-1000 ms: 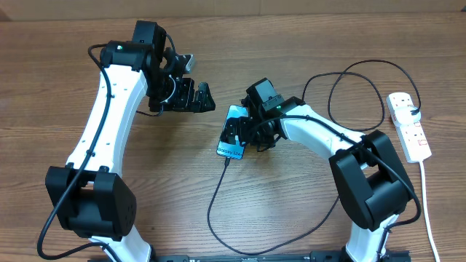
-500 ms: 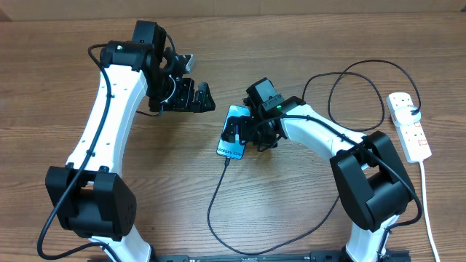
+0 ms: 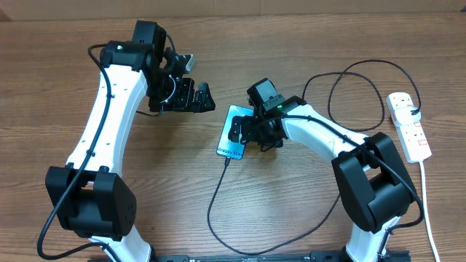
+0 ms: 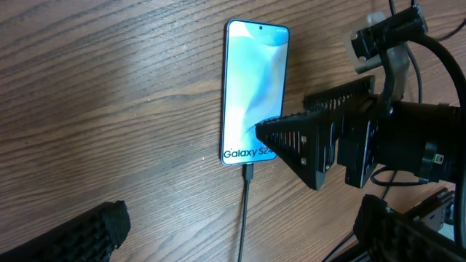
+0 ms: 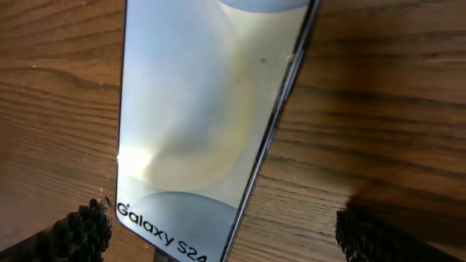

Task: Plug charger to phone and switch on socket
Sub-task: 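Set the phone flat on the table with the right gripper, then open the right gripper and lift it away toward the power strip, then move the right gripper over the white power strip's plugged socket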

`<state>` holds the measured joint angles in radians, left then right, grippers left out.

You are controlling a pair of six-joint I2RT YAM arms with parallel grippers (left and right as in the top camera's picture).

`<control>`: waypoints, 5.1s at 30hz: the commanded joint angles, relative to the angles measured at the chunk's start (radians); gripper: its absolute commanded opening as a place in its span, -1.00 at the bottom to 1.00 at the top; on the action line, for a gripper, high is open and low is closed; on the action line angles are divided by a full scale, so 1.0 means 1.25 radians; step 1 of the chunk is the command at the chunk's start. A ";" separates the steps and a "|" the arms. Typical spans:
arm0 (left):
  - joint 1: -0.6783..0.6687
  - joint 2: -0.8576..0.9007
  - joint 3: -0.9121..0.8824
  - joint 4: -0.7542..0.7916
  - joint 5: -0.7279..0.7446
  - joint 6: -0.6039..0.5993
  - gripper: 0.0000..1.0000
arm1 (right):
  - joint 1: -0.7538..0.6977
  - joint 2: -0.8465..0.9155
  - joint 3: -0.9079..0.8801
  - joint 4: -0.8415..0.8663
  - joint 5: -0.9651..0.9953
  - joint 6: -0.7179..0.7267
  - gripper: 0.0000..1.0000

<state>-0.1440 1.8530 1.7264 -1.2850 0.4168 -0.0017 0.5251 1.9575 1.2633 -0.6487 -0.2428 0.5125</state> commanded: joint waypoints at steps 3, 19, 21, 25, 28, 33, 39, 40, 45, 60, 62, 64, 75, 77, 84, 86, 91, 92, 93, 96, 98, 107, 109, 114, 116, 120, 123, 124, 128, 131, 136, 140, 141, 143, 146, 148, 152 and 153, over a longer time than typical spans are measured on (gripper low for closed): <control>-0.001 -0.018 0.005 0.003 -0.005 -0.005 1.00 | -0.002 -0.005 -0.016 -0.009 0.051 0.009 1.00; -0.001 -0.018 0.005 0.003 -0.005 -0.005 0.99 | -0.002 -0.124 -0.016 -0.077 0.071 0.009 1.00; -0.001 -0.018 0.005 0.003 -0.005 -0.005 0.99 | -0.002 -0.158 -0.016 -0.097 0.071 0.009 0.95; -0.001 -0.018 0.005 0.003 -0.005 -0.005 0.99 | -0.003 -0.229 -0.014 -0.135 0.074 0.006 0.85; -0.001 -0.018 0.005 0.003 -0.005 -0.005 0.99 | -0.003 -0.285 -0.006 -0.171 0.075 0.006 0.86; -0.001 -0.018 0.005 0.003 -0.005 -0.005 1.00 | -0.003 -0.338 0.045 -0.258 0.075 0.006 0.96; -0.001 -0.018 0.005 0.003 -0.005 -0.005 1.00 | -0.004 -0.344 0.183 -0.420 0.084 -0.010 1.00; -0.001 -0.018 0.005 0.003 -0.005 -0.005 0.99 | -0.004 -0.344 0.208 -0.444 0.086 -0.018 1.00; -0.001 -0.018 0.005 0.003 -0.005 -0.005 1.00 | -0.005 -0.344 0.332 -0.574 0.191 -0.018 1.00; -0.001 -0.018 0.005 0.003 -0.005 -0.005 1.00 | -0.199 -0.344 0.390 -0.702 0.272 -0.019 1.00; -0.001 -0.018 0.005 0.003 -0.005 -0.005 1.00 | -0.224 -0.344 0.390 -0.710 0.274 -0.019 1.00; -0.001 -0.018 0.005 0.003 -0.005 -0.005 1.00 | -0.244 -0.344 0.387 -0.718 0.289 -0.019 1.00; -0.001 -0.018 0.005 0.003 -0.005 -0.005 1.00 | -0.315 -0.341 0.364 -0.730 0.392 -0.012 1.00; -0.001 -0.018 0.005 0.003 -0.005 -0.005 0.99 | -0.322 -0.340 0.364 -0.729 0.392 -0.012 1.00; -0.001 -0.018 0.005 0.003 -0.005 -0.005 1.00 | -0.328 -0.340 0.364 -0.719 0.408 -0.012 1.00; -0.001 -0.018 0.005 0.003 -0.005 -0.005 0.99 | -0.328 -0.340 0.364 -0.718 0.417 -0.011 1.00; -0.001 -0.018 0.005 0.003 -0.005 -0.005 1.00 | -0.328 -0.340 0.364 -0.718 0.463 0.021 1.00; -0.001 -0.018 0.005 0.003 -0.005 -0.005 0.99 | -0.328 -0.340 0.364 -0.718 0.476 0.033 1.00; -0.001 -0.018 0.005 0.003 -0.005 -0.005 1.00 | -0.328 -0.340 0.364 -0.718 0.486 0.034 1.00; -0.001 -0.018 0.005 0.003 -0.005 -0.005 1.00 | -0.328 -0.340 0.364 -0.714 0.488 0.033 1.00; -0.001 -0.018 0.005 0.003 -0.005 -0.005 1.00 | -0.328 -0.338 0.364 -0.711 0.488 0.033 1.00; -0.001 -0.018 0.005 0.003 -0.005 -0.005 1.00 | -0.328 -0.311 0.364 -0.703 0.496 0.033 1.00; -0.001 -0.018 0.005 0.003 -0.005 -0.005 1.00 | -0.328 -0.307 0.364 -0.703 0.506 0.033 1.00; -0.001 -0.018 0.005 0.003 -0.005 -0.005 0.99 | -0.341 -0.307 0.363 -0.704 0.508 0.033 1.00; -0.001 -0.018 0.005 0.003 -0.005 -0.005 0.99 | -0.355 -0.307 0.360 -0.704 0.508 0.033 1.00; -0.001 -0.018 0.005 0.003 -0.005 -0.005 0.99 | -0.400 -0.307 0.349 -0.701 0.508 0.033 1.00; -0.001 -0.018 0.005 0.003 -0.005 -0.005 0.99 | -0.441 -0.307 0.332 -0.689 0.508 0.033 1.00; -0.001 -0.018 0.005 0.003 -0.005 -0.005 0.99 | -0.455 -0.307 0.324 -0.683 0.507 0.033 1.00; -0.001 -0.018 0.005 0.003 -0.005 -0.005 0.99 | -0.508 -0.307 0.290 -0.657 0.496 0.033 1.00; -0.001 -0.018 0.005 0.003 -0.005 -0.005 1.00 | -0.541 -0.307 0.276 -0.633 0.478 0.032 1.00; 0.000 -0.018 0.005 0.003 -0.005 -0.005 0.99 | -0.589 -0.306 0.271 -0.583 0.425 0.024 1.00; -0.001 -0.018 0.005 0.003 -0.005 -0.005 0.99 | -0.620 -0.306 0.271 -0.564 0.427 0.024 1.00; -0.001 -0.018 0.005 0.003 -0.005 -0.005 1.00 | -0.630 -0.306 0.268 -0.557 0.427 0.023 1.00; 0.000 -0.018 0.005 0.003 -0.005 -0.005 0.98 | -0.662 -0.305 0.253 -0.530 0.427 0.024 1.00; 0.000 -0.018 0.005 0.003 -0.005 -0.005 1.00 | -0.707 -0.301 0.230 -0.492 0.424 0.024 1.00; 0.000 -0.018 0.005 0.003 -0.005 -0.005 0.99 | -0.735 -0.298 0.216 -0.468 0.411 0.027 1.00; 0.000 -0.018 0.005 0.003 -0.005 -0.005 1.00 | -0.785 -0.298 0.203 -0.440 0.352 0.027 1.00; 0.000 -0.018 0.005 0.003 -0.005 -0.005 0.99 | -0.792 -0.298 0.203 -0.438 0.352 0.027 1.00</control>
<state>-0.1440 1.8530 1.7264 -1.2850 0.4141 -0.0017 -0.4370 1.5833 1.5253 -1.2083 0.2424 0.5461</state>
